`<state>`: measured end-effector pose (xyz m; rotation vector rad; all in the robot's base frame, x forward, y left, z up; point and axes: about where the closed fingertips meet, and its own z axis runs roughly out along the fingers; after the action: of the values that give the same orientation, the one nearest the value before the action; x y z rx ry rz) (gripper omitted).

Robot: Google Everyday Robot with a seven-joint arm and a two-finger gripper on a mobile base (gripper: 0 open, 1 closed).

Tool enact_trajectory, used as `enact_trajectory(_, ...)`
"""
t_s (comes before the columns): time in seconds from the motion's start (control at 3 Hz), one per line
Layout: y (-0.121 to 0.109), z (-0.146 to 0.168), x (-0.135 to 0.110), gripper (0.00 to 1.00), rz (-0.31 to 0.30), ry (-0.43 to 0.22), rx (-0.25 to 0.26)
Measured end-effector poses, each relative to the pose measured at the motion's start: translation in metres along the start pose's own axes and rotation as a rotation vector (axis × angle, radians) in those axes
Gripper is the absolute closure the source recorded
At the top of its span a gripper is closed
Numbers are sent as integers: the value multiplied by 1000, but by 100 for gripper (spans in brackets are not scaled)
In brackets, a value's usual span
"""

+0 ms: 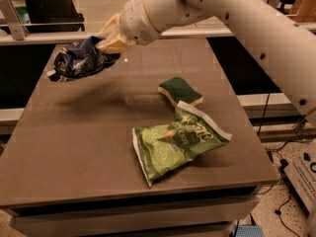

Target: Move blue chip bag near green jalapeno chip bag

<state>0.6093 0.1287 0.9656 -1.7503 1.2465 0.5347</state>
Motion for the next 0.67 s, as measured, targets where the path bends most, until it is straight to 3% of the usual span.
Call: enact_trajectory(0.67, 66, -23, 14, 100, 75, 30, -107)
